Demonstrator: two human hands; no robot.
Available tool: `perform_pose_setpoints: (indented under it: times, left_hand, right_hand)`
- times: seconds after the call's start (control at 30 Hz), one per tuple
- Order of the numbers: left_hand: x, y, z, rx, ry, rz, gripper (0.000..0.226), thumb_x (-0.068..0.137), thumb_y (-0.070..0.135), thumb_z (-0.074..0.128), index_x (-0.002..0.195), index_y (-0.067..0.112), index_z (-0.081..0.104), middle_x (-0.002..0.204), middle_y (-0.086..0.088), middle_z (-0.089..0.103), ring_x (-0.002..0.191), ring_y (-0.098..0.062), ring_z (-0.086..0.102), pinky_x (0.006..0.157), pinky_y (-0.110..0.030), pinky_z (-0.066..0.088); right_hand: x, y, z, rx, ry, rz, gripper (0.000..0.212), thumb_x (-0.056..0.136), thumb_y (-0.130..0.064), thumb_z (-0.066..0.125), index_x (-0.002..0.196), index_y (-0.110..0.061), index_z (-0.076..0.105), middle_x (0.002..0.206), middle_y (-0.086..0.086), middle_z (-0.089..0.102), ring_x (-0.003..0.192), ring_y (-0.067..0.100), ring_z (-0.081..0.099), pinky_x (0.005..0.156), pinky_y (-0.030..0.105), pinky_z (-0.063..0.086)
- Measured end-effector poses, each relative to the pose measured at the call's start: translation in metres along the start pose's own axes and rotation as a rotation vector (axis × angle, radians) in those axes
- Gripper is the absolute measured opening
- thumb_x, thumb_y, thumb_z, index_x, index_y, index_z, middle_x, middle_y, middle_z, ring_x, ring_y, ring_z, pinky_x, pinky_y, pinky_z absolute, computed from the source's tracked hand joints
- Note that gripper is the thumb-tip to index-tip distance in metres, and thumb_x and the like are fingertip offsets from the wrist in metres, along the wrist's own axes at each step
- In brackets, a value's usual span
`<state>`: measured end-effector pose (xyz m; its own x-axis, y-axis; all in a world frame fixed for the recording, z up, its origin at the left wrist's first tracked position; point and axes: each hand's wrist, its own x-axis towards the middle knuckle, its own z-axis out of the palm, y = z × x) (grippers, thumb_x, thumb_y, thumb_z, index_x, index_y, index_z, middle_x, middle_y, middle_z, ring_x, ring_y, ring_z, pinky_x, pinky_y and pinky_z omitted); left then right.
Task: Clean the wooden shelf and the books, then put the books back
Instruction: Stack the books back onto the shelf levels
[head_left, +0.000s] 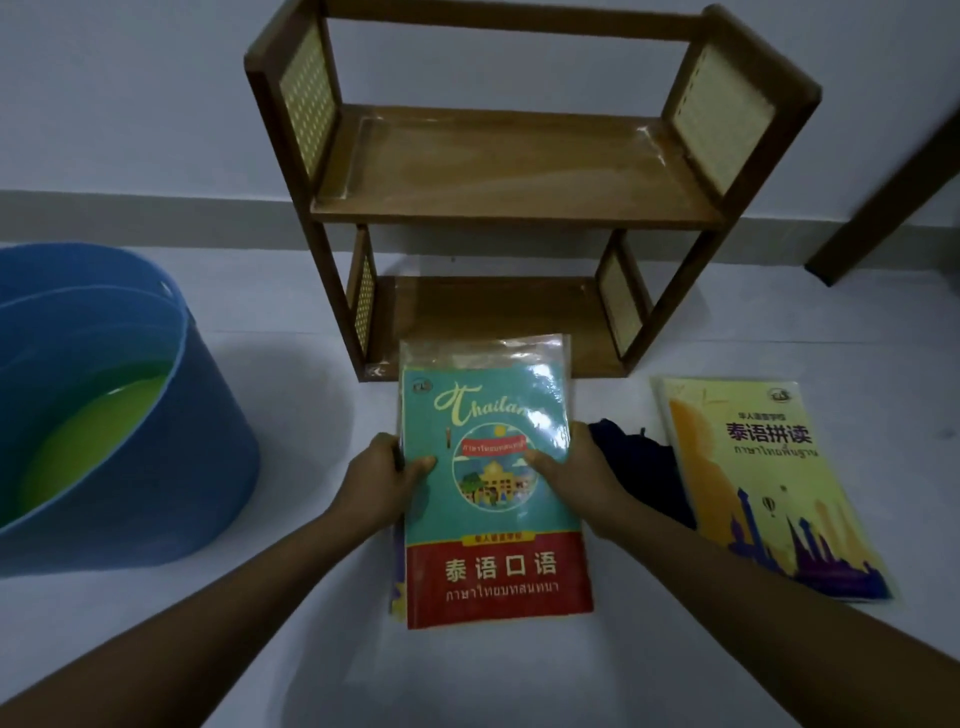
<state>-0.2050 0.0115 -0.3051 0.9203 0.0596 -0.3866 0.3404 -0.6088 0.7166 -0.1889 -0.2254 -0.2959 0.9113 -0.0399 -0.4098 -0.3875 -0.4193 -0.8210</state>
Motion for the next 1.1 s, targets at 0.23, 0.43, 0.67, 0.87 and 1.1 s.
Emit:
perform_pose_setpoints:
  times: [0.23,0.43,0.67,0.87,1.1]
  left_hand:
    - [0.019,-0.009,0.014,-0.295,-0.039,-0.285,0.034,0.082,0.025,0.063,0.109,0.006,0.055,0.106,-0.012,0.068,0.082,-0.025,0.07,0.063,-0.036,0.06]
    - [0.004,0.024,0.002,-0.727,-0.166,-0.292,0.031,0.085,0.006,0.067,0.114,0.007,0.057,0.106,-0.017,0.071,0.076,-0.027,0.074,0.065,-0.04,0.06]
    - [-0.048,0.063,-0.045,-0.662,-0.17,0.219,0.045,0.085,0.016,0.062,0.124,0.028,0.043,0.12,0.0,0.066,0.104,-0.022,0.068,0.081,-0.046,0.057]
    - [-0.076,0.066,-0.054,-0.585,-0.07,0.392,0.046,0.08,0.022,0.062,0.119,0.034,0.042,0.118,0.014,0.065,0.109,-0.01,0.064,0.079,-0.03,0.058]
    - [-0.074,0.042,-0.025,-0.571,-0.068,0.338,0.06,0.071,0.037,0.077,0.122,0.021,0.05,0.114,0.007,0.069,0.105,-0.014,0.067,0.077,-0.027,0.058]
  right_hand:
    - [0.029,0.024,0.015,-0.123,-0.06,0.221,0.044,0.084,-0.031,0.067,0.119,-0.01,0.051,0.116,0.012,0.061,0.099,0.029,0.065,0.085,0.044,0.056]
    - [0.019,0.006,-0.012,0.481,-0.36,0.486,0.036,0.074,0.0,0.073,0.109,0.001,0.064,0.099,0.021,0.072,0.077,0.034,0.071,0.065,0.044,0.06]
    - [-0.025,-0.026,-0.043,0.602,-0.396,-0.15,0.059,0.078,0.004,0.07,0.131,-0.009,0.048,0.125,0.017,0.063,0.113,0.037,0.061,0.091,0.054,0.051]
    - [-0.056,-0.048,-0.047,0.471,-0.215,-0.311,0.062,0.068,-0.004,0.078,0.124,-0.011,0.052,0.116,0.008,0.069,0.106,0.028,0.067,0.082,0.043,0.056]
    - [-0.07,-0.01,-0.037,0.473,-0.239,-0.255,0.051,0.072,-0.006,0.076,0.12,-0.006,0.057,0.113,0.014,0.069,0.104,0.031,0.068,0.078,0.037,0.058]
